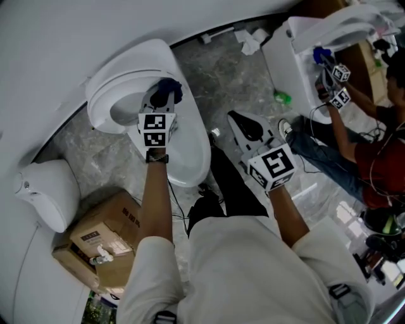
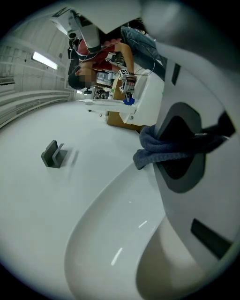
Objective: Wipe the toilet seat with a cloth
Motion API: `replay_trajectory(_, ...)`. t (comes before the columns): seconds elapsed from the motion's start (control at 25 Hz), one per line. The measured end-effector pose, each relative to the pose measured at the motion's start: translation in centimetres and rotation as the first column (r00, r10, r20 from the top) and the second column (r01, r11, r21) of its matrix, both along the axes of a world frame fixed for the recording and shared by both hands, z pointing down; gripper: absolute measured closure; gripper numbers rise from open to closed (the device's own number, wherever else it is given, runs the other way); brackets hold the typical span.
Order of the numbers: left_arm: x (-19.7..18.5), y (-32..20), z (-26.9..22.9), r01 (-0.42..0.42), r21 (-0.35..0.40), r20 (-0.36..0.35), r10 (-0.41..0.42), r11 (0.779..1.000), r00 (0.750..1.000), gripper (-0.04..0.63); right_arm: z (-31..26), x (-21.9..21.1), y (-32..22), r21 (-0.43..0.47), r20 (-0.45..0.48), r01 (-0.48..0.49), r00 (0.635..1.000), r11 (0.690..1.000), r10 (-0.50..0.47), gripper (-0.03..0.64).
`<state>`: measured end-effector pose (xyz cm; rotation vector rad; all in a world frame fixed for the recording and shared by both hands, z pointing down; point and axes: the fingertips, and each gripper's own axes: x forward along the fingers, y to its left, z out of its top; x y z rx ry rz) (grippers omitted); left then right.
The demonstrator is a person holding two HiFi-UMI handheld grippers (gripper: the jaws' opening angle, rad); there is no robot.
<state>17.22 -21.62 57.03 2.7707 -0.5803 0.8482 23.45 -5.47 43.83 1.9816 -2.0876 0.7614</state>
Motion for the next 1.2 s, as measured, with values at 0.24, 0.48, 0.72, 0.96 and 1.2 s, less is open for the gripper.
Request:
replay_trajectory(0.24, 1.6, 1.7, 5.5, -0.016, -0.075, 0.068, 0.021, 0.997, 0.997, 0.558, 1.9, 0.4, 0.4, -0.021, 0.016, 0.010, 1.000, 1.000, -0.010, 0.586)
replay_trajectory(0.48, 1.0, 3.6, 12.5, 0.077, -0.116, 0.158, -0.058, 0.990, 0.986, 0.558, 4.7, 1.4, 2.0, -0.059, 0.078, -0.004, 0.997, 0.998, 0.009, 0.586)
replay_trajectory(0.72, 0.7, 4.1, 16.1, 0.140, -0.028, 0.163, -0.134, 0.990, 0.978, 0.558, 7.6, 2.2, 2.8, -0.103, 0.071, 0.007, 0.997, 0.995, 0.000, 0.587)
replay_trajectory(0.96, 0.6, 4.9, 15.7, 0.115, 0.101, 0.126, -0.128, 0.988, 0.984, 0.558, 9.4, 1.4, 3.1, -0.130, 0.071, 0.043, 0.997, 0.991, -0.034, 0.587)
replay_trajectory(1.2, -1.2, 6.2, 18.2, 0.119, 0.089, 0.151, -0.131, 0.989, 0.980, 0.558, 10.3, -0.9, 3.7, -0.132, 0.051, 0.084, 0.996, 0.988, -0.078, 0.588)
